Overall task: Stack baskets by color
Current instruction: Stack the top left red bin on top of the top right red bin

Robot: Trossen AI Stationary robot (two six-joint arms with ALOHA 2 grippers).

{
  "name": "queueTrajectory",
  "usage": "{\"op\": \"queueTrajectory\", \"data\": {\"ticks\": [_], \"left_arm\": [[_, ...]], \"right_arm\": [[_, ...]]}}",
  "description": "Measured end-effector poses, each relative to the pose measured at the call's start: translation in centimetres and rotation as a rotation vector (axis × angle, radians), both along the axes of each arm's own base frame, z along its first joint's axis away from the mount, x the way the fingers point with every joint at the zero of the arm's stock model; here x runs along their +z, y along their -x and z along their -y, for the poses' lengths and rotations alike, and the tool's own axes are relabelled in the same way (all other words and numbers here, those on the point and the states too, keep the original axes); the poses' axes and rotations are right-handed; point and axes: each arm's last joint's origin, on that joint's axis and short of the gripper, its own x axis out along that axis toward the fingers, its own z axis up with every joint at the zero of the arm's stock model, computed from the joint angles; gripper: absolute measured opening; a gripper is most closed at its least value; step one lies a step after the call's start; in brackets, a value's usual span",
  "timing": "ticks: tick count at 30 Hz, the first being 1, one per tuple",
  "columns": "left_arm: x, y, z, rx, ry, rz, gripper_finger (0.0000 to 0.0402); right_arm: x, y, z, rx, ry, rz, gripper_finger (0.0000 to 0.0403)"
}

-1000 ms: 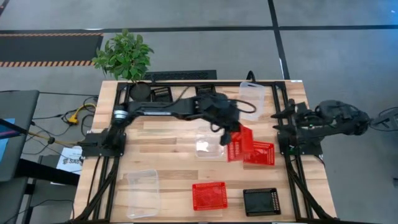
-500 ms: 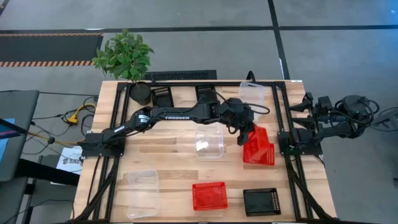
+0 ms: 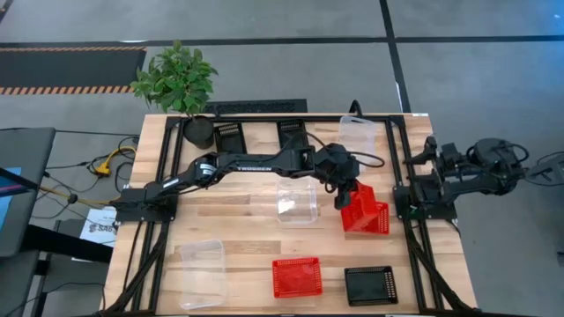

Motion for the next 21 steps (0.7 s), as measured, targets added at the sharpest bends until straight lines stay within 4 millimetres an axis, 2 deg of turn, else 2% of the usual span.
{"op": "queueTrajectory", "data": {"ticks": [6,10,14,17,21], "left_arm": [[1.6,1.2,-1.5,0.094,0.078,-0.087,0.0000],[3.8,3.0,-2.9,0.112,0.099,-0.136,0.0000],[4.2,4.1,-3.5,0.116,0.111,-0.213,0.0000],[4.2,4.7,-3.5,0.135,0.102,-0.265,0.0000],[4.3,5.6,-3.6,0.183,0.058,-0.341,0.0000]], "right_arm": [[0.7,-4.6,-1.2,0.205,0.179,-0.209,0.0255],[2.6,-7.4,-2.0,0.365,0.324,-0.314,0.0255],[4.3,-10.1,-2.7,0.444,0.430,-0.389,0.0255],[5.5,-12.1,-2.9,0.339,0.412,-0.427,0.0255],[6.6,-14.1,-2.5,-0.002,0.255,-0.487,0.0255]]}}
